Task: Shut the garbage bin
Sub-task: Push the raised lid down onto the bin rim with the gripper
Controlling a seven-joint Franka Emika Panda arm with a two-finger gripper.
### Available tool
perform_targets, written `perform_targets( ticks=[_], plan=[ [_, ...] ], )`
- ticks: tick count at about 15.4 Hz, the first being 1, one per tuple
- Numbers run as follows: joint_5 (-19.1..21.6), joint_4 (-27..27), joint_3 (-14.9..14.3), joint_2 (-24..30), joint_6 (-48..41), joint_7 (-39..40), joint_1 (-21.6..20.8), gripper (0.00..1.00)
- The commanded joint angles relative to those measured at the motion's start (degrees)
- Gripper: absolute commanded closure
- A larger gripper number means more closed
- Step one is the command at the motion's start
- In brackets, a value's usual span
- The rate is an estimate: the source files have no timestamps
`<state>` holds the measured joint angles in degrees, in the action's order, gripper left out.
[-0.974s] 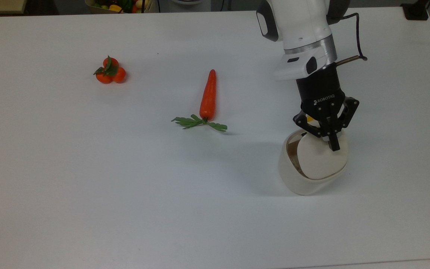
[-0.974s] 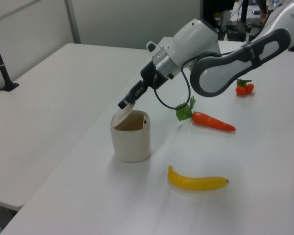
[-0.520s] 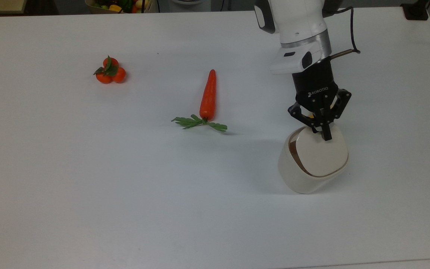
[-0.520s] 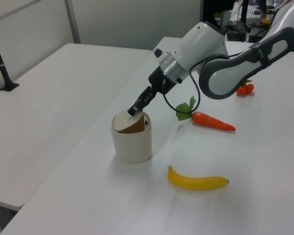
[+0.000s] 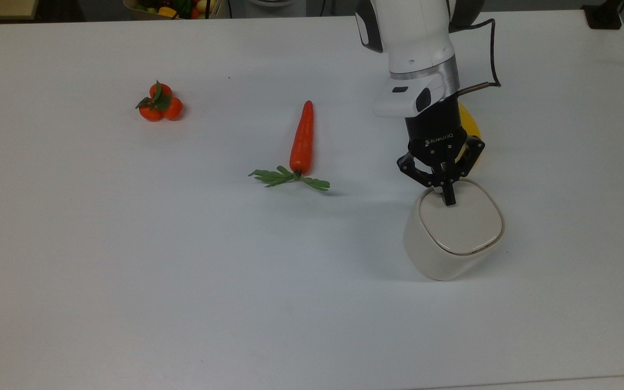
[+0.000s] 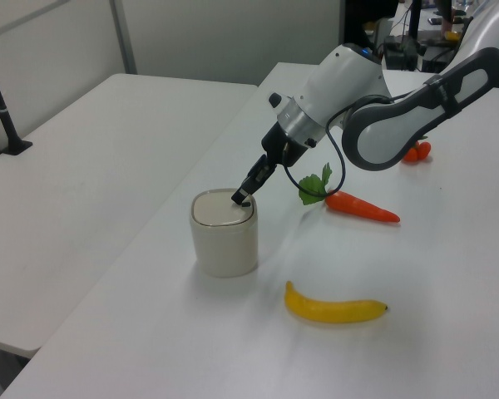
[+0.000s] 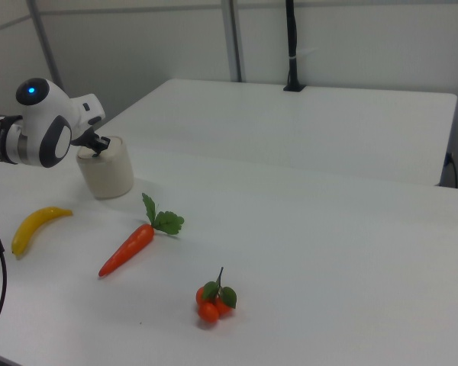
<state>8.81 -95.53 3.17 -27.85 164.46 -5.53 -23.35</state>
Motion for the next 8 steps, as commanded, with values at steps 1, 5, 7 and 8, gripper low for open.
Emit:
perform_targets(
  ticks=[1,5,7,8],
  plan=[
    [-0.90,-3.70,0.35,1.93,-2.65,-1.41,0.24,1.00],
    [-0.99,-3.61,0.35,1.84,-2.65,-1.32,0.24,1.00],
    [-0.99,-3.52,0.35,2.27,-2.74,-1.41,0.33,1.00],
    [-0.90,-3.43,0.35,2.62,-3.09,-1.41,0.50,1.00]
  ],
)
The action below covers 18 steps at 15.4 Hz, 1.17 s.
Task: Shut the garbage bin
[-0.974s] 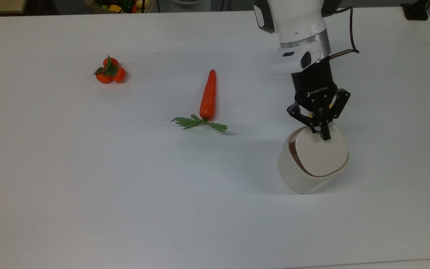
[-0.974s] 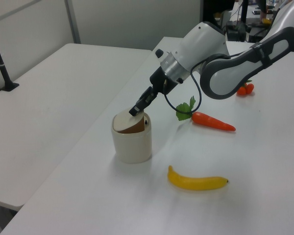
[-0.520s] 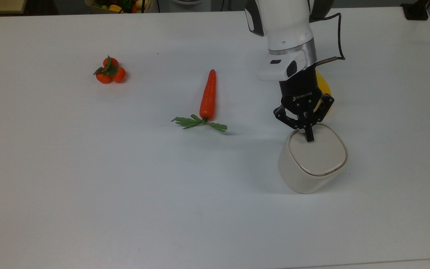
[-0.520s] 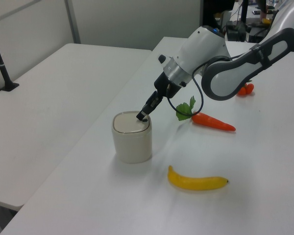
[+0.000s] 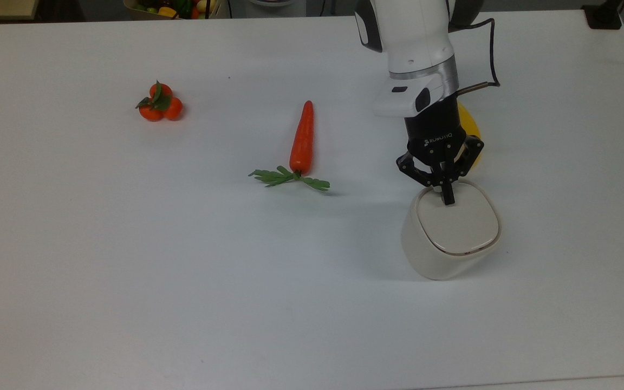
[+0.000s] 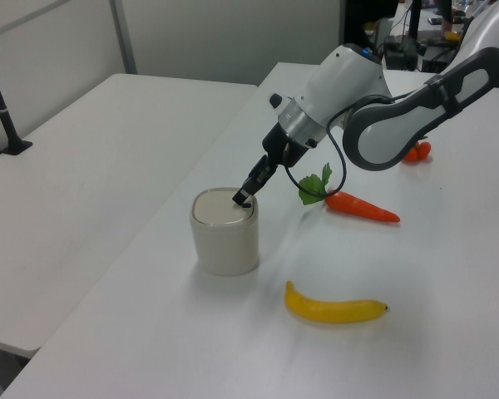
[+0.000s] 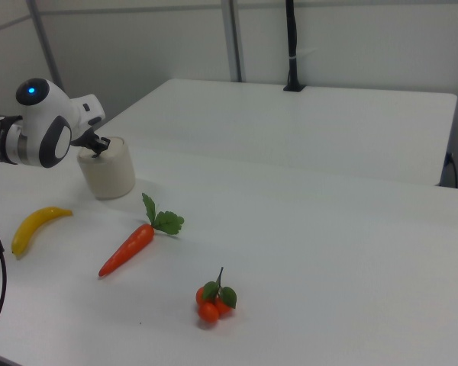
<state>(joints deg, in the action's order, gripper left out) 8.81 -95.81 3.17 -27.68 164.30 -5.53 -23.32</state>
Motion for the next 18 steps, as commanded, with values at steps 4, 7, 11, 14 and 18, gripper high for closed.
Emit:
perform_targets(
  ticks=[4,7,11,14,18],
  plan=[
    [-0.73,-2.63,0.35,7.54,-11.52,-1.50,2.05,1.00],
    [-0.20,-2.63,0.35,11.50,-19.08,-1.50,3.80,0.99],
    [-0.11,-2.54,0.17,17.47,-31.46,-1.41,6.18,0.91],
    [-0.11,-2.02,-0.70,22.39,-42.62,-1.50,6.80,0.55],
    [-0.20,-1.66,-2.02,29.07,-58.62,-1.59,8.64,0.00]
  ],
)
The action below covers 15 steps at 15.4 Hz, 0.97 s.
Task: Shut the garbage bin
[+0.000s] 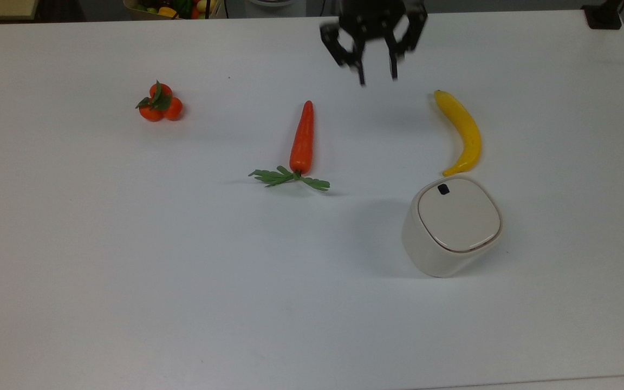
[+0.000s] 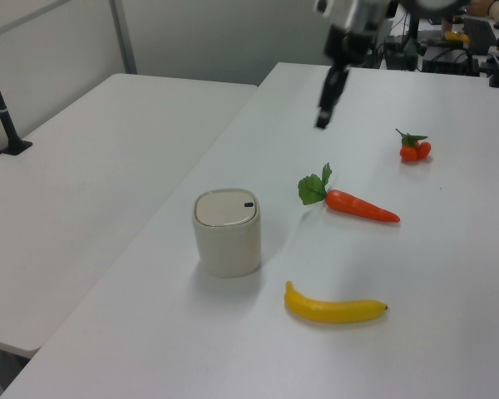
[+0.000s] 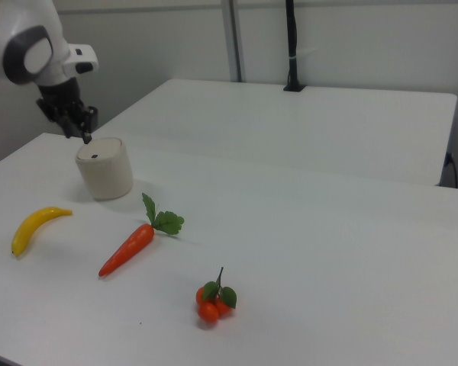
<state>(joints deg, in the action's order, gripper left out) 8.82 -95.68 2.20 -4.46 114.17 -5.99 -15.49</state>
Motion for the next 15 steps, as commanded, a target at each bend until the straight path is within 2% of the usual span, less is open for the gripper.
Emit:
perform_targets(
  ticks=[1,5,7,9,15],
  plan=[
    [-0.21,-1.70,-1.15,7.26,-11.48,-1.13,1.25,0.00],
    [-0.90,1.37,-1.24,9.56,-23.00,-1.04,5.11,0.00],
    [-0.91,1.38,-2.90,10.00,-25.39,-1.04,5.12,0.00],
    [-0.91,1.38,-4.13,9.91,-24.53,-0.34,4.94,0.00],
    [-3.01,1.38,-4.67,8.15,-19.07,5.20,5.12,0.00]
  ],
)
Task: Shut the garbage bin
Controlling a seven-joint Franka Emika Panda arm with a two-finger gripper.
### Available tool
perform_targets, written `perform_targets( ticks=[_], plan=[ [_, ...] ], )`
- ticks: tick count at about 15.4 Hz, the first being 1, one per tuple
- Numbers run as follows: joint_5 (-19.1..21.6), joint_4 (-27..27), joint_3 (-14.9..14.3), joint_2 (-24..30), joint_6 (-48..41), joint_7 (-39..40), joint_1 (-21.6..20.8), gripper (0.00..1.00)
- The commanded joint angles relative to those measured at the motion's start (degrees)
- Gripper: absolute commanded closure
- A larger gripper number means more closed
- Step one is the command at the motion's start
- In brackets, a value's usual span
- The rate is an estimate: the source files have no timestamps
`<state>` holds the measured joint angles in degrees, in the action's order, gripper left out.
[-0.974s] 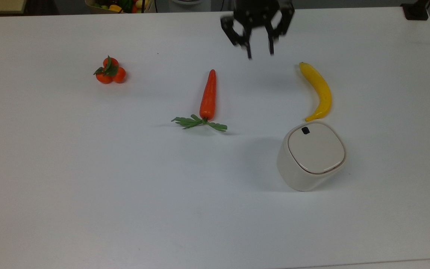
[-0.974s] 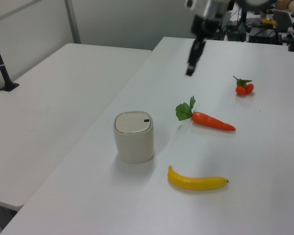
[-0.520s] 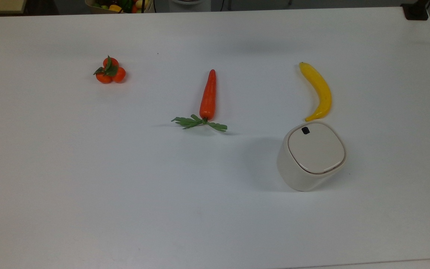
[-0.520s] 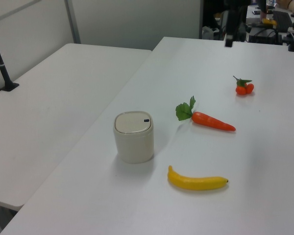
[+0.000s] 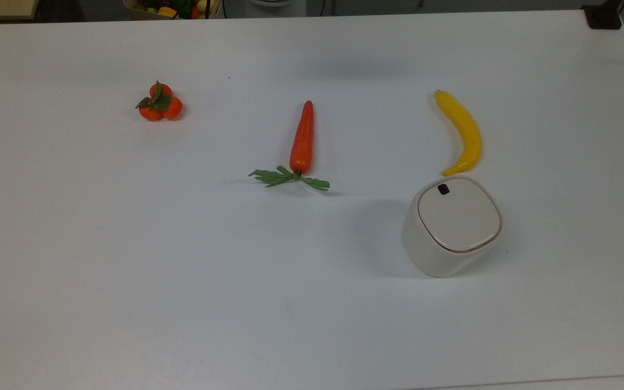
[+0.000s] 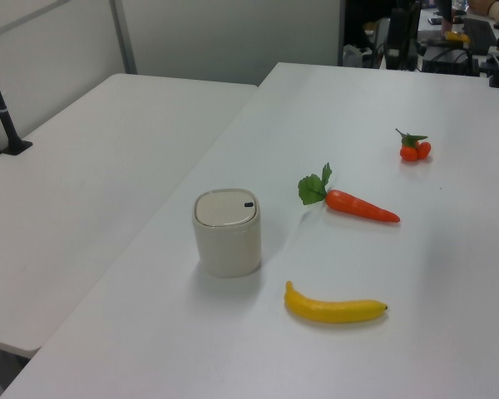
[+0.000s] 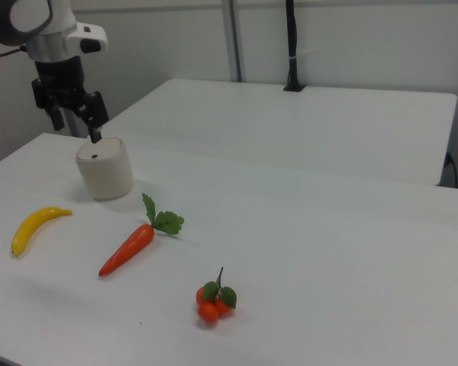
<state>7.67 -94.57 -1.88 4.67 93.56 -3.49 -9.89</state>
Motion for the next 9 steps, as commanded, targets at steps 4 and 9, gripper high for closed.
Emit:
perform_targets(
  ticks=[4,9],
  plan=[
    [-3.10,0.27,-0.58,-1.06,2.85,2.87,-0.48,0.00],
    [-3.46,0.18,-0.58,-1.41,4.35,2.70,-0.83,0.00]
  ],
)
